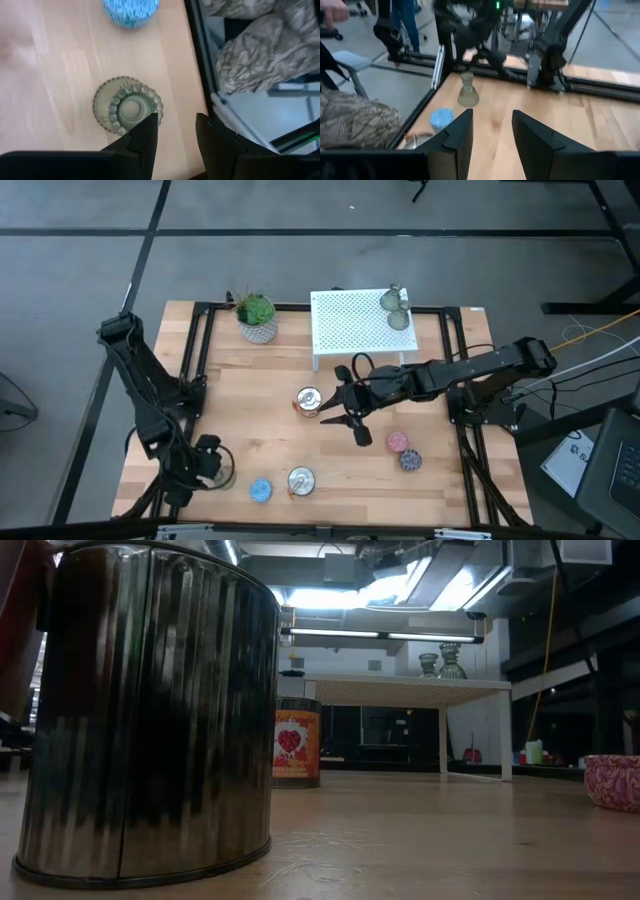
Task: Pick & Place candle stick holders
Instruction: Put the green glass candle holder on the shelf aligned with the other glass candle holders
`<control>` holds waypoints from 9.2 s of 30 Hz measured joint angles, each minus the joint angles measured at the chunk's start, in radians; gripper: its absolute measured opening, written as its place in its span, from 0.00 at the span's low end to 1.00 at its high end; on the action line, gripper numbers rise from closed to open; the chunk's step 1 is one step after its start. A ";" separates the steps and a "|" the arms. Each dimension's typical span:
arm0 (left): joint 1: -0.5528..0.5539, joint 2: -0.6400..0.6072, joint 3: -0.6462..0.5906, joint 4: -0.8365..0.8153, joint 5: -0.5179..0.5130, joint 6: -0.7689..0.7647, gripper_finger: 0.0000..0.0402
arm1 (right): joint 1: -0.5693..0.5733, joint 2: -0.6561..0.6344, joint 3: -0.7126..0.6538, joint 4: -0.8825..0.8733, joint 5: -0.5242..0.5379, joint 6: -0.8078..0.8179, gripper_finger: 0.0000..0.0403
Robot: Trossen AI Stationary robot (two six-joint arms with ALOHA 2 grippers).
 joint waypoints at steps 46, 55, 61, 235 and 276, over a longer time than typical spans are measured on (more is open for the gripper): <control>0.748 0.055 -0.002 -0.080 -0.099 0.712 0.10 | -0.087 0.084 0.000 -0.160 -0.011 -0.376 0.35; 0.884 0.063 -0.003 0.082 -0.074 0.865 0.10 | -0.122 0.083 0.000 -0.159 0.109 -0.451 0.35; 0.890 0.095 -0.003 0.176 -0.044 0.883 0.08 | -0.125 0.083 0.000 -0.161 0.106 -0.476 0.35; 0.820 0.363 -0.390 1.395 -0.127 0.710 0.33 | -0.173 -0.145 0.498 -1.539 0.266 0.202 0.07; 0.820 0.363 -0.391 1.358 -0.122 0.736 0.33 | -0.585 -0.151 0.451 -1.539 0.295 0.034 0.07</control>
